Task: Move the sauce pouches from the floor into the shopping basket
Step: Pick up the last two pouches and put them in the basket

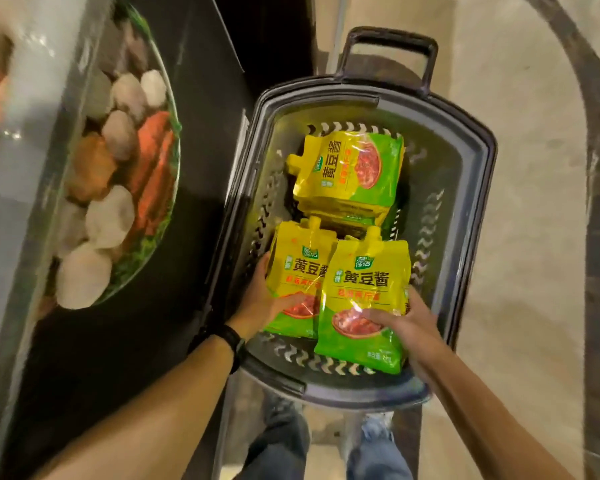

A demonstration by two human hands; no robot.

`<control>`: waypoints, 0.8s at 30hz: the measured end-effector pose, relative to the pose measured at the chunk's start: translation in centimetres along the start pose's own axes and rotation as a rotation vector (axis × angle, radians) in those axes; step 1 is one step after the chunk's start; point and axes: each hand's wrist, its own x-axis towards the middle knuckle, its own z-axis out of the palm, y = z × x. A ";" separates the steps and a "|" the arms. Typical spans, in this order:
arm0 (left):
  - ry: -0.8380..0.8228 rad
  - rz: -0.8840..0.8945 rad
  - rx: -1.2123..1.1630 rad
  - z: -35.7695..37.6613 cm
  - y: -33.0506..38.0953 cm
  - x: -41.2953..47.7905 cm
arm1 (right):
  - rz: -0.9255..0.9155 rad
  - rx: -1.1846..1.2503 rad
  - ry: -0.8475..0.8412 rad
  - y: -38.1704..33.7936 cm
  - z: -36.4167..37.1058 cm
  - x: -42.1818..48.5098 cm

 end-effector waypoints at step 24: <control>0.175 0.576 1.207 1.9 -0.7 3.3 | -0.551 -1.362 0.232 3.4 4.5 3.1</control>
